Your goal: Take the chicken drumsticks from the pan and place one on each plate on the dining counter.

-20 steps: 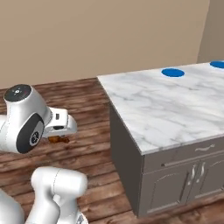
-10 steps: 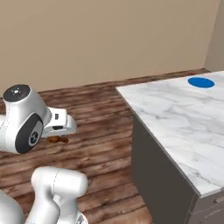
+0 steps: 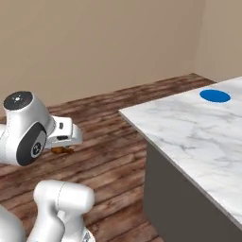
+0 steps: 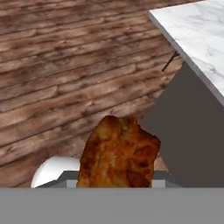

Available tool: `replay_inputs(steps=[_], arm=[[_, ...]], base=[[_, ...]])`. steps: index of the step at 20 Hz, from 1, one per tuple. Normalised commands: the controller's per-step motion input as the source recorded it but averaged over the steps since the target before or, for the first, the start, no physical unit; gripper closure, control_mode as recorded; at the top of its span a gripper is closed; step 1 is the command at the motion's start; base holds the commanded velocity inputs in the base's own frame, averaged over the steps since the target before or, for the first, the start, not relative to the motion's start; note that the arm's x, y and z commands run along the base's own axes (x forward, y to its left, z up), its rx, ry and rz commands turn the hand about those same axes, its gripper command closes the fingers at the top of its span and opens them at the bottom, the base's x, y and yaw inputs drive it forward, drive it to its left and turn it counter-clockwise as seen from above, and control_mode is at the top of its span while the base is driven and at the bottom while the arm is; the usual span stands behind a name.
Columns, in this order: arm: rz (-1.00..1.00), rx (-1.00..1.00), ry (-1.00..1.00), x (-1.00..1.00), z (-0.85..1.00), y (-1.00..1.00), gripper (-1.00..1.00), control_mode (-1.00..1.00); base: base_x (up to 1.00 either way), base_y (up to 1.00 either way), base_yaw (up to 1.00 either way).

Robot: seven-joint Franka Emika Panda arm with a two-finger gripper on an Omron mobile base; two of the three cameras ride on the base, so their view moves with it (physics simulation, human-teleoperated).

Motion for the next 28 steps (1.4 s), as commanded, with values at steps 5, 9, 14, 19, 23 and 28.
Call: replay_inputs(steps=[5,9,14,19,23,28], arm=[[0.0,0.0,0.0,0.0,0.0,0.0,1.0,1.0],[0.0,0.0,0.0,0.0,0.0,0.0,1.0,1.0],[0.0,0.0,0.0,0.0,0.0,0.0,1.0,1.0],[0.0,0.0,0.0,0.0,0.0,0.0,1.0,1.0],[0.0,0.0,0.0,0.0,0.0,0.0,1.0,1.0],[0.0,0.0,0.0,0.0,0.0,0.0,1.0,1.0]], base=[[0.82,0.65,-0.38],[0.8,0.66,-0.4],[0.8,0.64,-0.42],[0.8,0.64,-0.43],[0.79,0.64,-0.44],[0.76,0.66,-0.44]])
